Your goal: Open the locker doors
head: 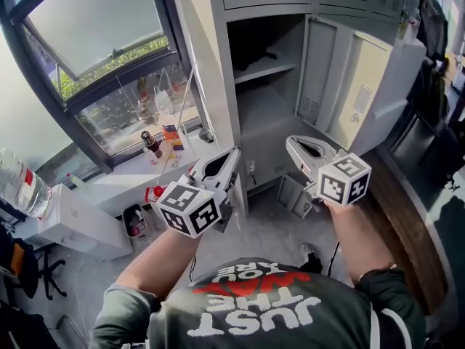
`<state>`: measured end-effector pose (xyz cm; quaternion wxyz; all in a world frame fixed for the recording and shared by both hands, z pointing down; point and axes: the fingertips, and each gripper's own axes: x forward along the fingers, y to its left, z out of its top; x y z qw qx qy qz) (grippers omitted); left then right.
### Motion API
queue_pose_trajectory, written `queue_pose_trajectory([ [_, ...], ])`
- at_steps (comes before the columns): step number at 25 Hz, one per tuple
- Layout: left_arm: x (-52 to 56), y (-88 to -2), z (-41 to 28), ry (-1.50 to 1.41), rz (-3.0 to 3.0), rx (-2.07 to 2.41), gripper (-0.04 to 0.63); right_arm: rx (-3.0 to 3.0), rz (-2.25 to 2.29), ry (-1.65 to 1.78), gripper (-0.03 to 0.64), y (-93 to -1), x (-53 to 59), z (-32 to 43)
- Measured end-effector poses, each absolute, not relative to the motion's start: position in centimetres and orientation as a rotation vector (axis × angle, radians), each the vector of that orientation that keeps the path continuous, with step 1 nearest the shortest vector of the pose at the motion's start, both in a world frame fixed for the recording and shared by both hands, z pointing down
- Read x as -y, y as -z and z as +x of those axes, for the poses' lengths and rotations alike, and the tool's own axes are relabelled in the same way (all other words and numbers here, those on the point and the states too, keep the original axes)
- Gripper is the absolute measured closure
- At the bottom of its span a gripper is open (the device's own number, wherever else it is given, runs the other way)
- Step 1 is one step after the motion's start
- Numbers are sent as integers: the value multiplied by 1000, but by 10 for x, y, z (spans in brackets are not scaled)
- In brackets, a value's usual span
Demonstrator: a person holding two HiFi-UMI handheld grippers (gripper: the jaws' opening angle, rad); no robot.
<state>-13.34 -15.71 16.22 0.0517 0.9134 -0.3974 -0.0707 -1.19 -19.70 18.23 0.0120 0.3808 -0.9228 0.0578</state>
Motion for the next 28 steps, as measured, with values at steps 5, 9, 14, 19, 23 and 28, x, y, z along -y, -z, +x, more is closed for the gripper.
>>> queue_pose_trajectory([
  [5, 158, -161, -138, 223, 2768, 1207, 598, 2896, 1197, -201, 581, -178, 198, -13],
  [9, 154, -161, -139, 223, 2773, 1206, 598, 2906, 1200, -220, 581, -181, 195, -15],
  [14, 149, -163, -138, 229, 2769, 1204, 598, 2902, 1201, -218, 583, -183, 188, -12],
  [19, 146, -166, -137, 217, 2760, 1210, 598, 2897, 1201, -212, 583, -186, 185, -10],
  [23, 143, -166, -134, 212, 2763, 1210, 598, 2896, 1188, -211, 583, -190, 183, -10],
  [28, 141, -167, -132, 202, 2758, 1213, 598, 2901, 1184, -209, 583, -189, 181, -8],
])
